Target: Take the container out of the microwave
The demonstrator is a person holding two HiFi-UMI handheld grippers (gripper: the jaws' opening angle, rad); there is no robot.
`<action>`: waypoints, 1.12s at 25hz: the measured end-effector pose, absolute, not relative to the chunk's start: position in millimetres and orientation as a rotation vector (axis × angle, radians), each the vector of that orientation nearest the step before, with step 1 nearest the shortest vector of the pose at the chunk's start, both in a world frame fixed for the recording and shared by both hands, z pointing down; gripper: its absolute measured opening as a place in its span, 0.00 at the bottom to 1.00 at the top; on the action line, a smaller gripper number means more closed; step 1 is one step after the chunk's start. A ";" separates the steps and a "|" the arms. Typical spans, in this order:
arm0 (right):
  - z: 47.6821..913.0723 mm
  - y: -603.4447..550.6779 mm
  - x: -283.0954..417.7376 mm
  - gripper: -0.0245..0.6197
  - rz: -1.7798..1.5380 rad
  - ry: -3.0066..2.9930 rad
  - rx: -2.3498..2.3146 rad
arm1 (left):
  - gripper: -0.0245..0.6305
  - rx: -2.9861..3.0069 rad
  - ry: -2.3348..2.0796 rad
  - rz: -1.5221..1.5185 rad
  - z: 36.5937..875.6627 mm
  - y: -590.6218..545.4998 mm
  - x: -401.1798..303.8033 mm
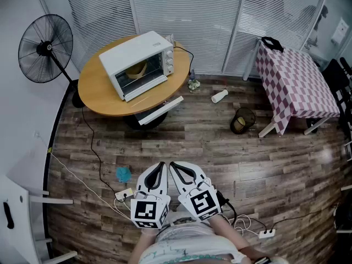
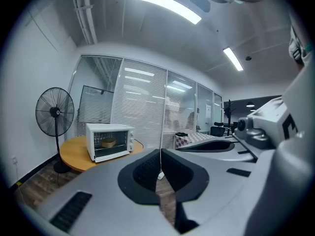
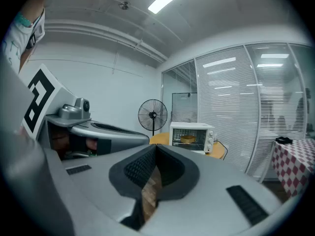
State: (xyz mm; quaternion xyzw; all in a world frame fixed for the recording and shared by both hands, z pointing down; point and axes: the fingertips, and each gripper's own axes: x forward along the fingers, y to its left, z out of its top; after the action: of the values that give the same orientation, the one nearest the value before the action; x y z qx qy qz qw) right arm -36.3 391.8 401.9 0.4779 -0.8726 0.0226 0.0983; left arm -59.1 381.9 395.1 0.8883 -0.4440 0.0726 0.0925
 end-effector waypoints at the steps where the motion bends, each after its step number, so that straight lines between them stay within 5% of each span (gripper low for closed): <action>1: 401.6 391.1 -35.1 0.03 0.062 -2.583 1.417 | 0.06 2.637 -1.318 0.209 394.9 381.1 -58.2; 28: 400.4 332.4 -28.0 0.03 0.032 -2.567 1.430 | 0.06 2.614 -1.316 0.165 404.2 326.3 -60.1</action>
State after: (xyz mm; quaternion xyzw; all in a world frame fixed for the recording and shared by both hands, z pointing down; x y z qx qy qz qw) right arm -28.0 332.4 400.4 0.4842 -0.8690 0.0107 0.1013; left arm -60.1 326.3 404.2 0.8868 -0.4466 0.0559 0.1051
